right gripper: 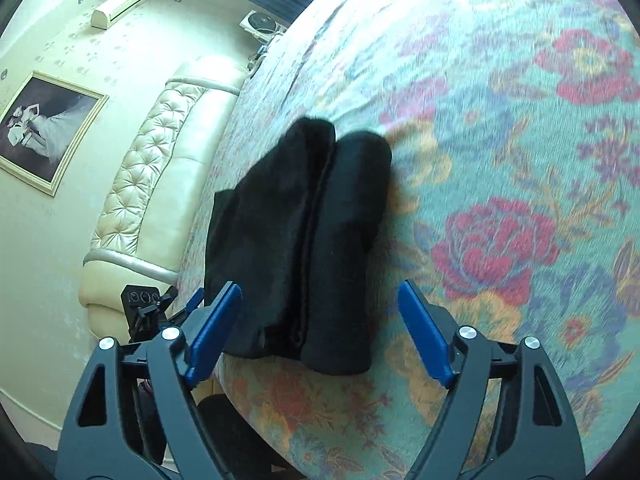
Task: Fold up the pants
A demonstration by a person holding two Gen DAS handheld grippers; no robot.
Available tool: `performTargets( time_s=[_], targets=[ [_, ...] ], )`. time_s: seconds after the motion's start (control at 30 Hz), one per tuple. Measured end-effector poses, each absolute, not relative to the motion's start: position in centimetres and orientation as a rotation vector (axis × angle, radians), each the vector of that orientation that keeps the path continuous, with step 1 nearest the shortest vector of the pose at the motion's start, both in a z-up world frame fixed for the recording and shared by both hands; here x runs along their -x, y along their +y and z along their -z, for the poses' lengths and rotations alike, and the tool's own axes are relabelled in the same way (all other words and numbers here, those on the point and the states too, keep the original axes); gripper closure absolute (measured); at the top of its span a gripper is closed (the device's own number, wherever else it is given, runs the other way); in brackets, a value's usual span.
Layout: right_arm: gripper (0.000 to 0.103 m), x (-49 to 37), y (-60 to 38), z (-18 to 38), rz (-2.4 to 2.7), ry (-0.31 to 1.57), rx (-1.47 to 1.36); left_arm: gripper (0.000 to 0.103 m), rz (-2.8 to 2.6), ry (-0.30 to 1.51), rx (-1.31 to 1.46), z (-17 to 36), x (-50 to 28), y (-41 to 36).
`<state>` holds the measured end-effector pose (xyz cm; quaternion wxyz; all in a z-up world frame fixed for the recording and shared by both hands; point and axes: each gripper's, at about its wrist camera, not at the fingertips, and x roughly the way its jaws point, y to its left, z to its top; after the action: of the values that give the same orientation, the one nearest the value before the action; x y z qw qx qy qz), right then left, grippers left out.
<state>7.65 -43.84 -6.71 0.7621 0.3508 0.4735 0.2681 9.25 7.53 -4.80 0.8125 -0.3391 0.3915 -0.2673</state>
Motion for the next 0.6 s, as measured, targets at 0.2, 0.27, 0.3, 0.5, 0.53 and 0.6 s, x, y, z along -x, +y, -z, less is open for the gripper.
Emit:
performTargets(
  time_s=[0.2,0.27,0.3,0.5,0.53,0.6],
  targets=[
    [0.019,-13.9,-42.5,7.3,-0.583,1.082,-0.778,0.027,0.545,0.915,0.726,5.5,-16.4,5.6],
    [0.019,-15.5,-41.5,7.8,-0.572,1.109,-0.766,0.027,0.524,0.952,0.724,6.5,-18.3,5.4],
    [0.019,-16.1,-41.0,8.1,-0.569,1.119,-0.762,0.027,0.52,0.968,0.74,7.0,-19.3,5.6],
    [0.019,-18.4,-39.5,8.8,-0.58,1.119,-0.782,0.026,0.469,1.054,0.755,9.1,-23.2,5.0],
    [0.021,-18.6,-39.7,8.9,-0.58,1.115,-0.781,0.026,0.461,1.065,0.737,9.4,-23.6,4.8],
    [0.042,-18.8,-39.5,8.9,-0.541,1.123,-0.719,0.026,0.455,1.056,0.694,9.6,-23.4,4.6]
  ],
)
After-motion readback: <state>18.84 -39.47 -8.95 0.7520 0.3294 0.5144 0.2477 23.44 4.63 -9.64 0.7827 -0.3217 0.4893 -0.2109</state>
